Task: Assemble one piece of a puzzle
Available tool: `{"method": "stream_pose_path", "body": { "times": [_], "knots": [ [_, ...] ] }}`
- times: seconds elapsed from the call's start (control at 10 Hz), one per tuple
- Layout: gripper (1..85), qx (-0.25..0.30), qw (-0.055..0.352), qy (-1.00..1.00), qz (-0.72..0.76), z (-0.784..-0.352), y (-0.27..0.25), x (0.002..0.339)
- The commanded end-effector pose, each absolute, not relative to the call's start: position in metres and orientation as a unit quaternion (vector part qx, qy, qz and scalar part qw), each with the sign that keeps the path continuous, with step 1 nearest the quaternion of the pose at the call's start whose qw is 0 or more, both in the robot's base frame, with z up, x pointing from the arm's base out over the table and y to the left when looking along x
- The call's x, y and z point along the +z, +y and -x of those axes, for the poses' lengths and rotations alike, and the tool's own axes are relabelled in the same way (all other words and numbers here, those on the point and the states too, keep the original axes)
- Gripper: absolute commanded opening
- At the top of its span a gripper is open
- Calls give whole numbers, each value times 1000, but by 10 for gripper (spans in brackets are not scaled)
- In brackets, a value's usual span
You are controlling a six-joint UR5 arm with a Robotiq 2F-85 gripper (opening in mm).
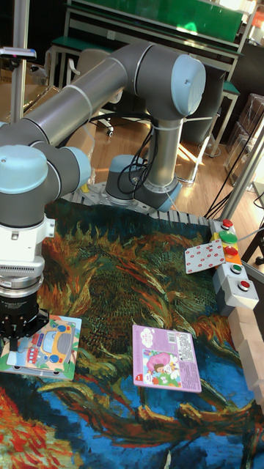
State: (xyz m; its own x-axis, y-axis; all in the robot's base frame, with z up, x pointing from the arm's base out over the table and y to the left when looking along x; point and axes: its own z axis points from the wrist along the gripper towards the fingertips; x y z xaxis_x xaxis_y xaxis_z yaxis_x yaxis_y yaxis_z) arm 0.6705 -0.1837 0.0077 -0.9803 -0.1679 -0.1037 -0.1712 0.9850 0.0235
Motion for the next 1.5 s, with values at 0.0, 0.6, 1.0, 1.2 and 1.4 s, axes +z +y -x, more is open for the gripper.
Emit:
{"method": "stream_pose_path", "body": {
  "times": [0.0,0.6,1.0,1.2,1.4],
  "knots": [
    [13,19,54,995,82,-672,-184,10],
    [13,37,57,995,74,-676,-158,15],
    [13,41,52,996,61,-671,-149,15],
    [13,42,52,996,57,-669,-144,16],
    [13,41,52,996,54,-668,-141,16]
  ]
}}
